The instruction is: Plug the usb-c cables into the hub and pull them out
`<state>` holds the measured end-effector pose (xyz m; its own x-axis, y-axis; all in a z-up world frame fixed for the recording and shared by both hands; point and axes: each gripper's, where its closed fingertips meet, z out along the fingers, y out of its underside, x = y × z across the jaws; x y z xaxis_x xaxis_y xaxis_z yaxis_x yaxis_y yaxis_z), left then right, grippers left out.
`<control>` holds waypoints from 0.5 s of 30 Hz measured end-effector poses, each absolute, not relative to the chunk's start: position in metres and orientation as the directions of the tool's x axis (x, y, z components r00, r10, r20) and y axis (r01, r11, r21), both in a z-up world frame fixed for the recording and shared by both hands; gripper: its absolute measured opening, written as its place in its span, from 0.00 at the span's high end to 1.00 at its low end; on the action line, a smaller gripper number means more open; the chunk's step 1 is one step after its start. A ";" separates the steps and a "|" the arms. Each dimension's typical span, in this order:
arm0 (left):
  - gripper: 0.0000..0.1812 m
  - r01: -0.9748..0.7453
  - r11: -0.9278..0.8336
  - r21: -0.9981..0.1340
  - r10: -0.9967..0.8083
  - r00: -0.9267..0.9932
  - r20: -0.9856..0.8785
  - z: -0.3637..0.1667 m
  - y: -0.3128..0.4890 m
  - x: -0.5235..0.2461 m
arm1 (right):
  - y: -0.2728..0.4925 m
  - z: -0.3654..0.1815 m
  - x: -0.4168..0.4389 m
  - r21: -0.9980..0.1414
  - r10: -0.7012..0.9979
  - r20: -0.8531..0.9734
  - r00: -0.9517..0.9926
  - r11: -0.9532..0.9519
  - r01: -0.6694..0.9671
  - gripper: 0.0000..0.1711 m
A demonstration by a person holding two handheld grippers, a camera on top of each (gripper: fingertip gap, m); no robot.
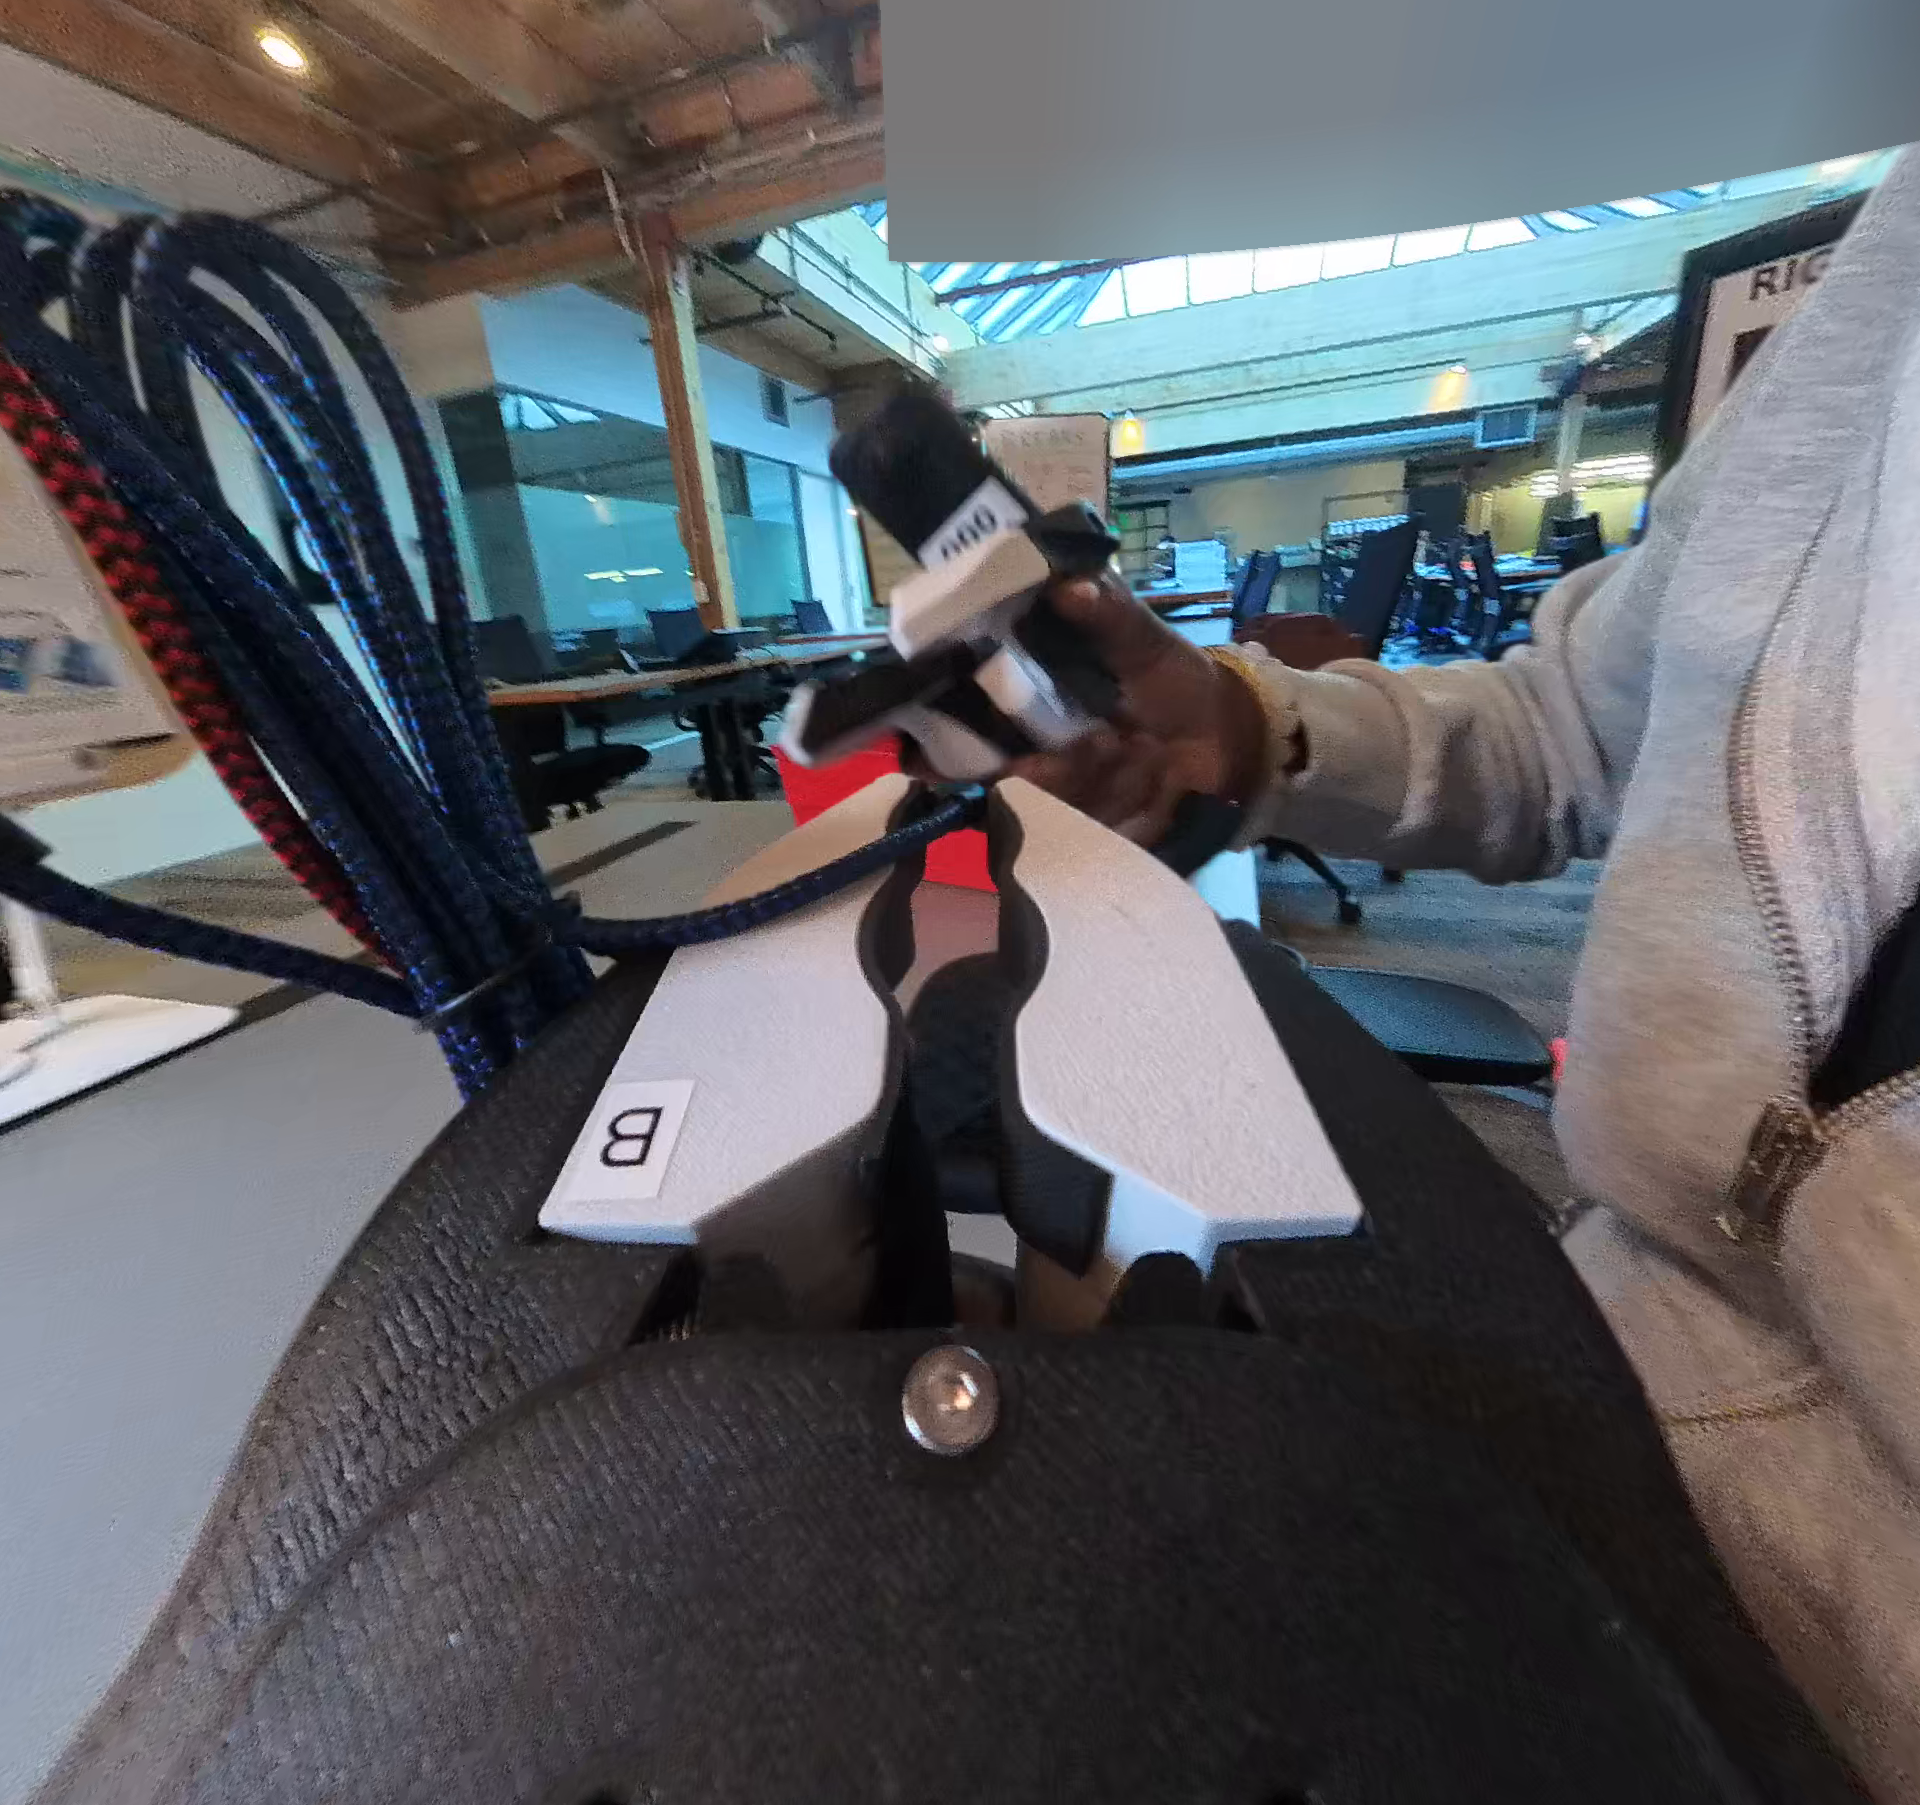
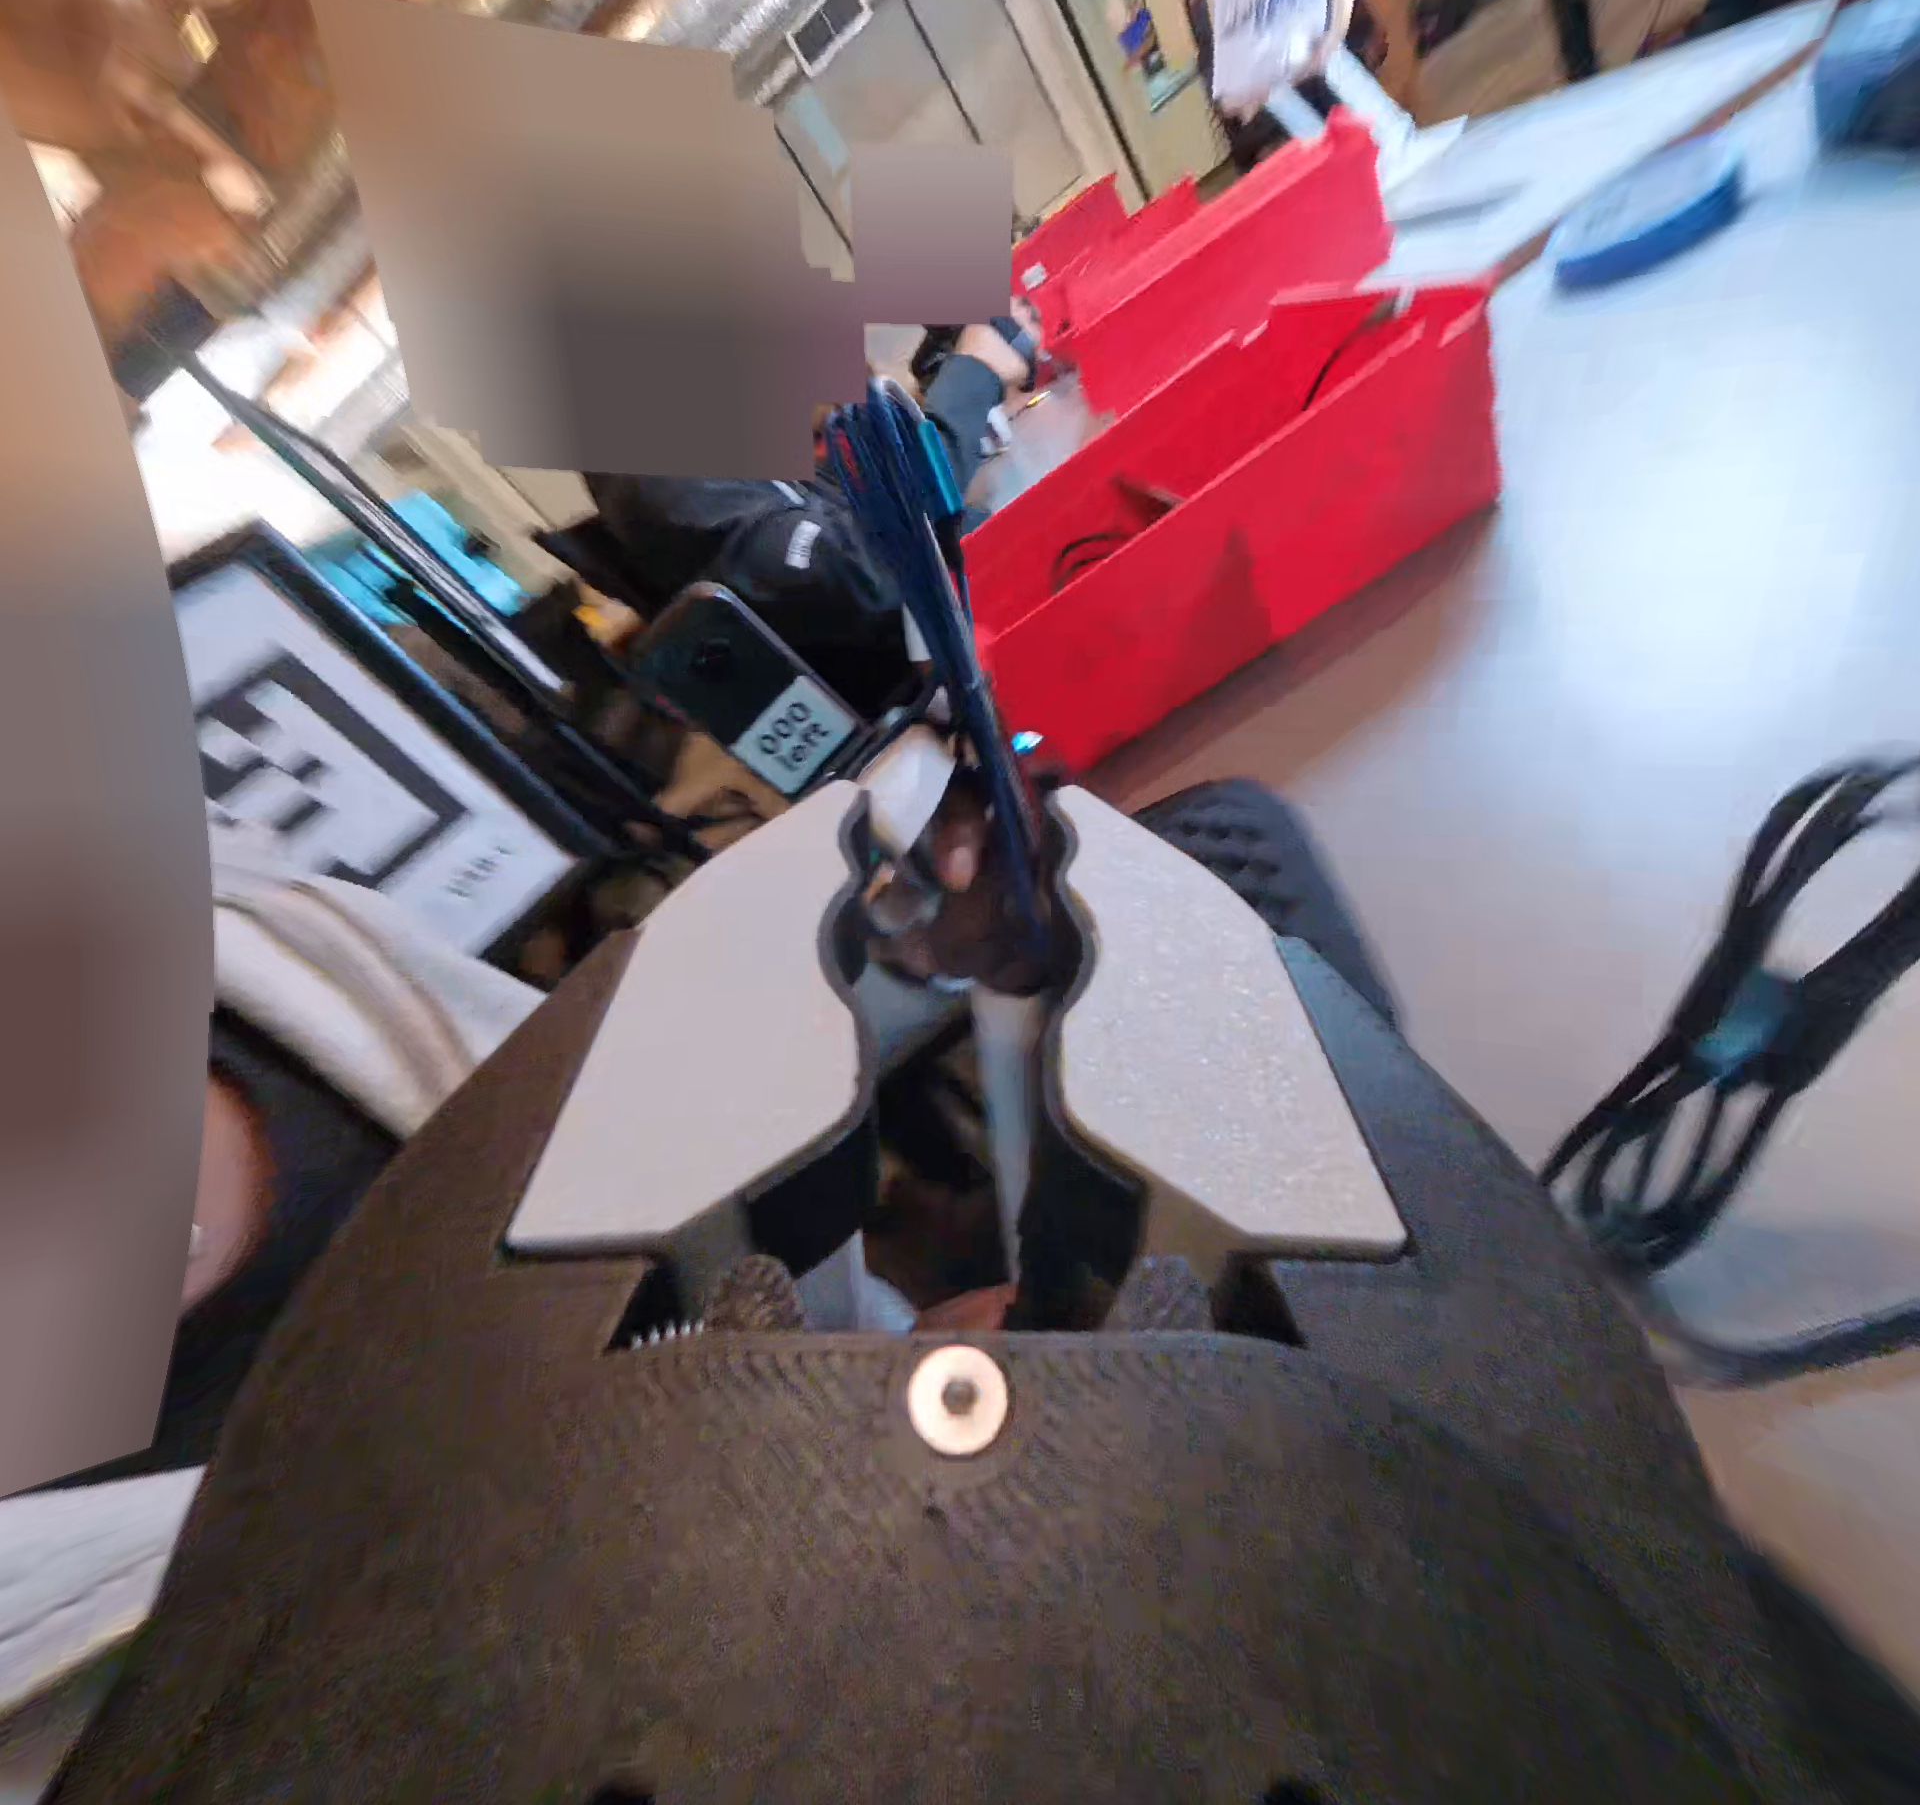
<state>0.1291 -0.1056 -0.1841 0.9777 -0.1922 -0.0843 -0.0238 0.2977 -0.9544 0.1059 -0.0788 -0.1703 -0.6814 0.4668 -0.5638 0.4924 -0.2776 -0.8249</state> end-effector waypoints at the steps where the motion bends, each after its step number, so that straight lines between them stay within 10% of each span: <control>1: 0.94 -0.010 0.285 -0.959 -0.218 0.973 -0.075 -0.186 -0.102 0.133 | -0.081 -0.166 0.102 -0.881 0.518 -0.469 -0.715 -0.213 0.423 0.77; 8: 0.93 0.029 0.217 -0.976 -0.355 0.933 -0.051 -0.190 -0.082 0.161 | -0.121 -0.165 0.075 -0.918 0.432 -0.363 -0.825 -0.015 0.396 0.68; 11: 0.93 0.043 0.173 -0.984 -0.352 0.936 -0.021 -0.196 -0.075 0.161 | -0.131 -0.174 0.076 -0.919 0.385 -0.339 -0.859 0.058 0.389 0.93; 15: 0.93 0.084 0.136 -0.987 -0.350 0.936 0.032 -0.204 -0.075 0.156 | -0.135 -0.163 0.084 -0.963 0.467 0.221 -0.857 0.245 -0.115 0.94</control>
<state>0.1558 -0.0747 -0.2043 0.9362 -0.3501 0.0318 0.0845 0.1361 -0.9871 0.0841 -0.1347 -0.1631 -0.8565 0.4665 0.2208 -0.1145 0.2454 -0.9626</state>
